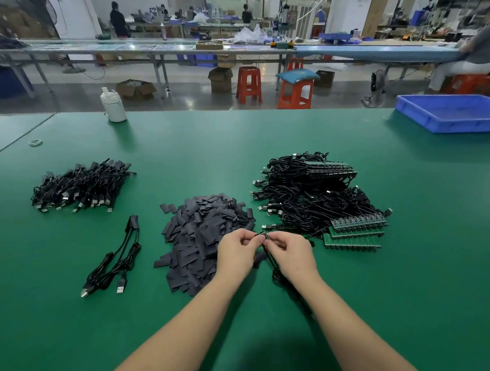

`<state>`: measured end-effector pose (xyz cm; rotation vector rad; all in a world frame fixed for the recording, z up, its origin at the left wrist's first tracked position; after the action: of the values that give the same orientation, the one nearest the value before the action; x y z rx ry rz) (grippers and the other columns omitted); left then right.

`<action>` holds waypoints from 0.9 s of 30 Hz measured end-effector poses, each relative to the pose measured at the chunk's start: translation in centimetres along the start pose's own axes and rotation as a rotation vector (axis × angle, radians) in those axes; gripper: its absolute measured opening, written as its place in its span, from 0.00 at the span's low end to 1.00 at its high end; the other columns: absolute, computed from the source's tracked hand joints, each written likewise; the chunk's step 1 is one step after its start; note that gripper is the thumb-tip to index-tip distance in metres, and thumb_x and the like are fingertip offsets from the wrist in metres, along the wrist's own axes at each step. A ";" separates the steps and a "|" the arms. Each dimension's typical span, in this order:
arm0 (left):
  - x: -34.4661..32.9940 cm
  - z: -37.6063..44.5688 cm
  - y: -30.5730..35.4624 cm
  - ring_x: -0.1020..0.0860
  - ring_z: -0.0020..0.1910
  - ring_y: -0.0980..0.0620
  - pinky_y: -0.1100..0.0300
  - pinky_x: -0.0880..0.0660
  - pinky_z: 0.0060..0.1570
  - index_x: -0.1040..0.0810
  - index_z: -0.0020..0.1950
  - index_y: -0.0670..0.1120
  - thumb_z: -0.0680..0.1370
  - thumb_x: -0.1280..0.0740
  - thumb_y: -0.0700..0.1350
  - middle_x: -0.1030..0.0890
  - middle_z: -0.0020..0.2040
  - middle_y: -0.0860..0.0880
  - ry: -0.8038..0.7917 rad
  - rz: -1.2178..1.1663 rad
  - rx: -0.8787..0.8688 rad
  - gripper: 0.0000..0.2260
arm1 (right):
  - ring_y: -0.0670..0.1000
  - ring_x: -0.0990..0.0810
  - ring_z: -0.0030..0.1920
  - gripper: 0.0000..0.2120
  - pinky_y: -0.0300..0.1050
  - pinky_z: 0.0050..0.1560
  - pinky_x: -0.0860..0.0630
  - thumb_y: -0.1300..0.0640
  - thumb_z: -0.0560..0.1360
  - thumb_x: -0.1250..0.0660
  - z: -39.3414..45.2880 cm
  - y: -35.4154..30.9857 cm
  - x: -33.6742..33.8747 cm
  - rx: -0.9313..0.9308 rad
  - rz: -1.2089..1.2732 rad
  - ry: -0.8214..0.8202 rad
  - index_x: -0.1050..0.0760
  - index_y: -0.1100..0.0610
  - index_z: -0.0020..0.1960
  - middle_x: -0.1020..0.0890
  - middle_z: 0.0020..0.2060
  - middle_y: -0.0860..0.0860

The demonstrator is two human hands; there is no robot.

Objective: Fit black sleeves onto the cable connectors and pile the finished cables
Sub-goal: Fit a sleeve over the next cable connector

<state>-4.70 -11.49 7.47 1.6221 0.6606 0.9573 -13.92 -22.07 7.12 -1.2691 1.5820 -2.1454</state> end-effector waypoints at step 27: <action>-0.2 -1.0 0.2 0.18 0.29 0.58 0.68 0.26 0.30 0.19 0.38 0.48 0.76 0.28 0.41 0.17 0.29 0.52 0.079 0.023 -0.006 0.07 | 0.38 0.18 0.40 0.06 0.32 0.40 0.26 0.58 0.75 0.28 -1.8 -0.1 -1.6 0.024 0.035 0.208 0.14 0.50 0.48 0.18 0.31 0.38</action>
<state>-5.71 -11.16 7.68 1.5961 0.6931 1.0438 -14.15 -19.85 6.30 -1.0321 1.6358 -2.3311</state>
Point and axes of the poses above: each hand's wrist, its own z-axis towards the middle knuckle, its own x-axis out of the back of the hand, y = z × x, the point moved 2 cm from there along z, towards the middle knuckle
